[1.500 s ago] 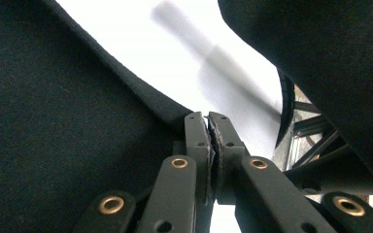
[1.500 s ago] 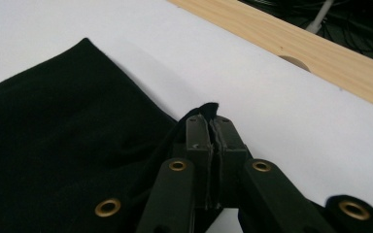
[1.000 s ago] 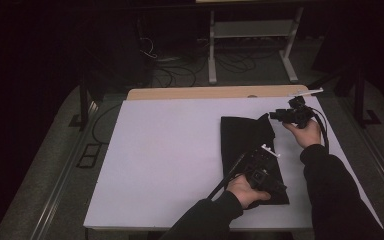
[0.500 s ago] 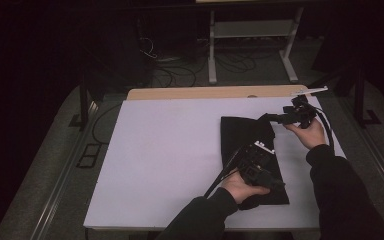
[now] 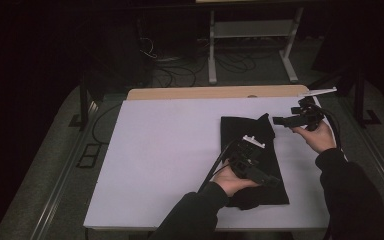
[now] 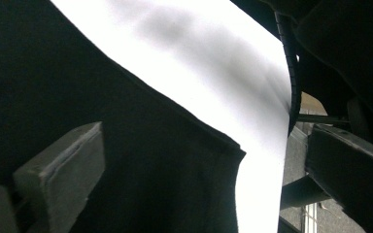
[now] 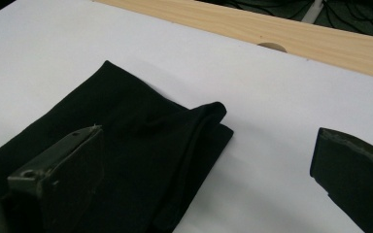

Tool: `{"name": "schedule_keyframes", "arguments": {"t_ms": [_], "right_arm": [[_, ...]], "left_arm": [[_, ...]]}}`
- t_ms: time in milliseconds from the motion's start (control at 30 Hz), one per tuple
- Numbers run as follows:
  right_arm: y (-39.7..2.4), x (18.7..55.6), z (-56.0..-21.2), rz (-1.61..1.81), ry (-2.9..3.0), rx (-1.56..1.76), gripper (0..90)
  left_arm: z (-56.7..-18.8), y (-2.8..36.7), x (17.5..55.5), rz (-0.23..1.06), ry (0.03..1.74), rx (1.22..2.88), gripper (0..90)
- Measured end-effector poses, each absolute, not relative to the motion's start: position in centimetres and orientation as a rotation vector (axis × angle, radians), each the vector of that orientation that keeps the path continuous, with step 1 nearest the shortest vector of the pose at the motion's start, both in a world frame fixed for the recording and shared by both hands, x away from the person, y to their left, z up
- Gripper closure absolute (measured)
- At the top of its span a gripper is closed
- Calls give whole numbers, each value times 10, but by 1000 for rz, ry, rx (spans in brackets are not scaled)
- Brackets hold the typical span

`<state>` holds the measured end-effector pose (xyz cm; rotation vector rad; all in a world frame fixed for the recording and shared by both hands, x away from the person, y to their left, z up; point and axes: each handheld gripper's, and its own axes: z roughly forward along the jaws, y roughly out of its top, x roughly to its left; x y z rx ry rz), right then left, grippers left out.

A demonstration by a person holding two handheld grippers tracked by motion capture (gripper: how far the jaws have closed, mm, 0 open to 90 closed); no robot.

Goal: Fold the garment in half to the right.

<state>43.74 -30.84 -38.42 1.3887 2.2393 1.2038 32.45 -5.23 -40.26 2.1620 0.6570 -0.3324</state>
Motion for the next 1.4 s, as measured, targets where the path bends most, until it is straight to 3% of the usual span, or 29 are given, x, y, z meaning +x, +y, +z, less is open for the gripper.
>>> {"name": "schedule_keyframes", "arguments": {"t_ms": [1400], "right_arm": [[-309,392,-363,1234,2257,1274,0]], "left_arm": [[-398,57,333,-136,761,2082,0]]}}
